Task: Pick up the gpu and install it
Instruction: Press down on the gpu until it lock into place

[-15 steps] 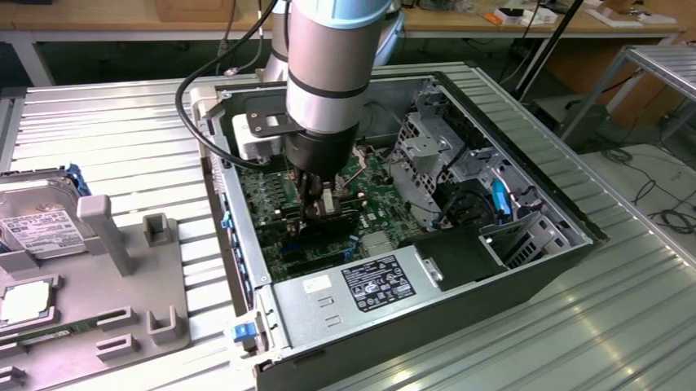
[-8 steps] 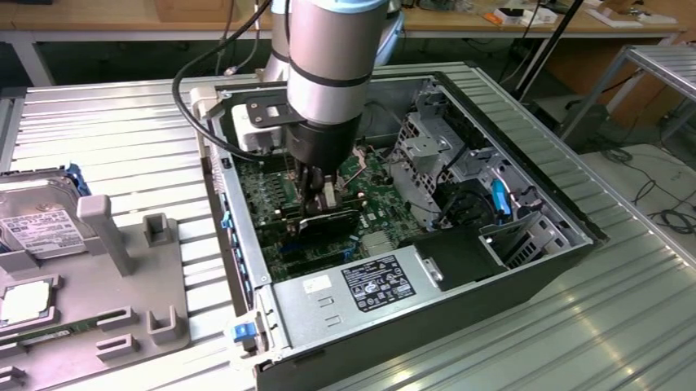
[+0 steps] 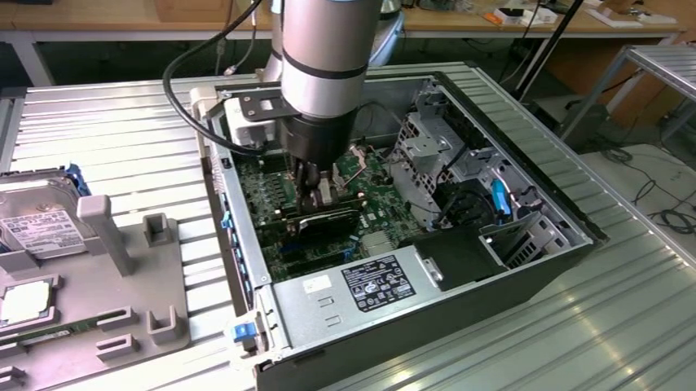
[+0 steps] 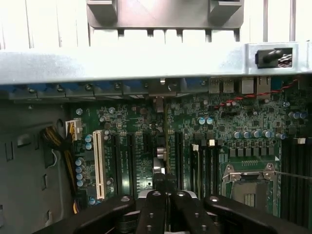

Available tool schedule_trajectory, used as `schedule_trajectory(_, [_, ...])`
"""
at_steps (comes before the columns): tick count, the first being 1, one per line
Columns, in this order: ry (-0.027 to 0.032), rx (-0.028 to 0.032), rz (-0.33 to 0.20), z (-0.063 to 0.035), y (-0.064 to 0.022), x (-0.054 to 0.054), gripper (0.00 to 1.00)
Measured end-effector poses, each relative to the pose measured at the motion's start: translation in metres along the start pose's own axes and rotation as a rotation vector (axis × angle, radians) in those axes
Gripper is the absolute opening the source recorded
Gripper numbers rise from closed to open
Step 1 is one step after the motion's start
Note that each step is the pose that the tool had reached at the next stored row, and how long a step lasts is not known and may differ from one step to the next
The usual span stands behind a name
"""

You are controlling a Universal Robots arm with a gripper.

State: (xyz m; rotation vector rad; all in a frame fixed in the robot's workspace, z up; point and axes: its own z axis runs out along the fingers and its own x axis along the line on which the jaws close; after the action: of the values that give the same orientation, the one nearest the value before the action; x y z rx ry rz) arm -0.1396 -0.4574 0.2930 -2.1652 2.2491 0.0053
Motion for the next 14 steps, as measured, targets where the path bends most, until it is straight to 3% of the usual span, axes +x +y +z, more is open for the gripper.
schedule_trajectory(11, [0.0001, -0.0001, 0.0, -0.0013, 0.0144, 0.0, 0.11])
schedule_trajectory(14, [0.0001, -0.0012, 0.0, -0.0067, 0.0163, 0.0, 0.11])
